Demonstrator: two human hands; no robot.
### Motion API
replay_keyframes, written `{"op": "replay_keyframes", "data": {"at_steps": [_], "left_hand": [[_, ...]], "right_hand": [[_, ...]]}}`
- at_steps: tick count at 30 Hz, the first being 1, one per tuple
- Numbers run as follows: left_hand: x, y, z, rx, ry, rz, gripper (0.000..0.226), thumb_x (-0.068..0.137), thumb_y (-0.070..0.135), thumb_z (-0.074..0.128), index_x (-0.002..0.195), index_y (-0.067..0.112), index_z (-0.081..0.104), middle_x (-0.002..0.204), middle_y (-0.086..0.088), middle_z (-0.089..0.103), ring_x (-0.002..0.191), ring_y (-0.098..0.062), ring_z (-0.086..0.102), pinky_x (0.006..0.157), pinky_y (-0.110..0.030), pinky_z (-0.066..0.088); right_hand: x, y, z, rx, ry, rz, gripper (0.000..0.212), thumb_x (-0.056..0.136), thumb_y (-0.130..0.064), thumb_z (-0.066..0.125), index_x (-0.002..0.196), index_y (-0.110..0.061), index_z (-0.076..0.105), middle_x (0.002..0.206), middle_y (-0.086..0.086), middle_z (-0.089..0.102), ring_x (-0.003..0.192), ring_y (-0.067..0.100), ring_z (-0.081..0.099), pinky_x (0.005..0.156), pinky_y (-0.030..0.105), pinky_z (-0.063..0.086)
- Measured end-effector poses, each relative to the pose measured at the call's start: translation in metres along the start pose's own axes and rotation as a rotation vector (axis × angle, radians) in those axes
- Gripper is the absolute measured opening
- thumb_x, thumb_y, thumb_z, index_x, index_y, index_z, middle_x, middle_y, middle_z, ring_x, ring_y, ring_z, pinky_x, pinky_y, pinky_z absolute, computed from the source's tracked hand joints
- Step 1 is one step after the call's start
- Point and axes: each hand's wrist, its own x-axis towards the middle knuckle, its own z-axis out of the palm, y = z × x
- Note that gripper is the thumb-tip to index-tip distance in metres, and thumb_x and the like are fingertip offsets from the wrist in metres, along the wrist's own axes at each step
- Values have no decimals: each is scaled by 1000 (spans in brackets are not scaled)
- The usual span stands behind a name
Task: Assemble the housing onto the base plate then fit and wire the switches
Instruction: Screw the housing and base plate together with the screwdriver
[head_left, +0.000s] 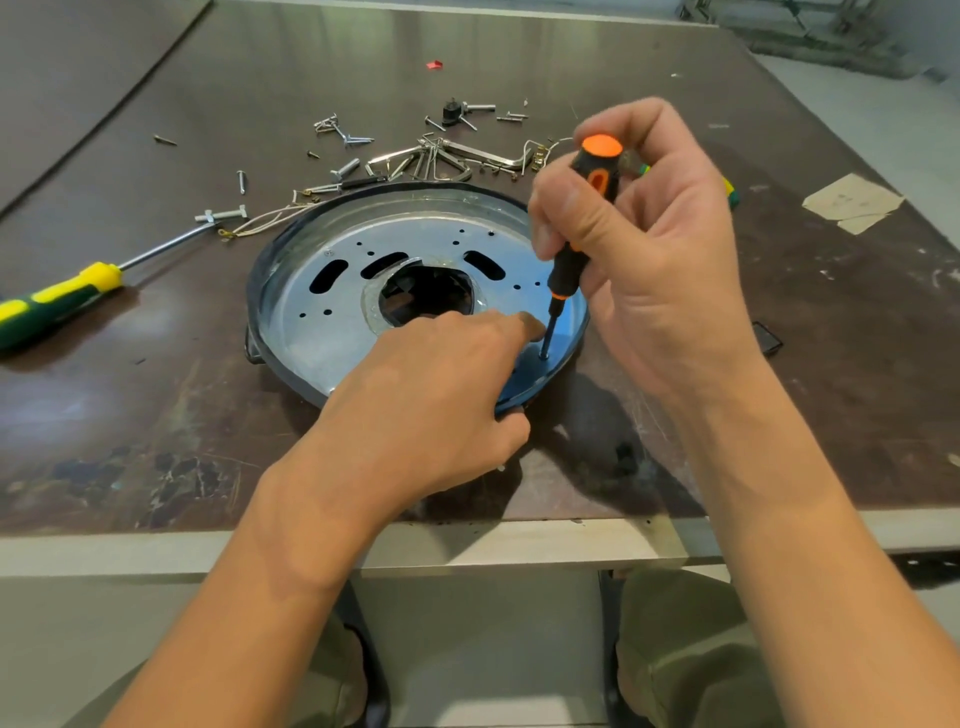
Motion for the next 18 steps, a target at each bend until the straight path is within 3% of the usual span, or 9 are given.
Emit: {"op": "replay_keyframes", "data": {"at_steps": [2, 5, 8, 10, 13, 16, 18], "left_hand": [[1, 0, 0, 5, -13, 3, 51, 80, 41, 59, 128, 31, 51, 107, 10, 64, 89, -18, 62, 68, -35, 53], [2, -1, 0, 23, -37, 7, 43, 80, 41, 57, 122, 33, 54, 97, 13, 59, 82, -16, 58, 61, -31, 45], [3, -1, 1, 29, -45, 15, 44, 79, 40, 57, 123, 34, 56, 103, 14, 60, 84, -15, 58, 59, -28, 40], [3, -2, 2, 35, -49, 24, 44, 80, 41, 56, 124, 35, 56, 105, 14, 61, 86, -14, 59, 60, -27, 43], [3, -2, 2, 37, -48, 26, 43, 80, 41, 55, 123, 35, 57, 105, 14, 61, 86, -15, 59, 62, -29, 47], [2, -2, 2, 34, -46, 29, 43, 79, 41, 54, 121, 35, 59, 111, 14, 62, 88, -16, 61, 63, -31, 49], [3, -2, 3, 37, -44, 34, 43, 78, 41, 53, 121, 35, 60, 113, 15, 62, 91, -17, 62, 64, -33, 52]], "right_hand": [[1, 1, -2, 54, -13, 17, 5, 101, -11, 49, 106, -10, 50, 80, 8, 55, 70, 21, 51, 68, 30, 45], [0, 1, -6, 148, 18, 56, 27, 108, -15, 32, 119, -2, 53, 88, 10, 60, 82, 20, 54, 75, 32, 47], [-1, 1, -6, 65, 35, 13, 10, 99, -4, 54, 109, -3, 53, 93, 14, 64, 84, 26, 61, 80, 37, 51], [-1, 2, -7, 21, 92, -25, 20, 92, 0, 64, 101, -8, 48, 88, 14, 65, 75, 25, 63, 75, 36, 51], [0, 2, -6, 62, 47, -9, 6, 100, -9, 53, 101, -10, 47, 80, 9, 60, 66, 18, 53, 67, 31, 45], [-1, 3, -7, 150, 38, 44, 26, 107, -17, 33, 114, -3, 54, 87, 10, 60, 78, 19, 53, 71, 30, 46], [-1, 2, -4, 115, 18, 25, 20, 106, -11, 40, 112, -1, 56, 91, 10, 61, 82, 20, 58, 74, 33, 50]]}}
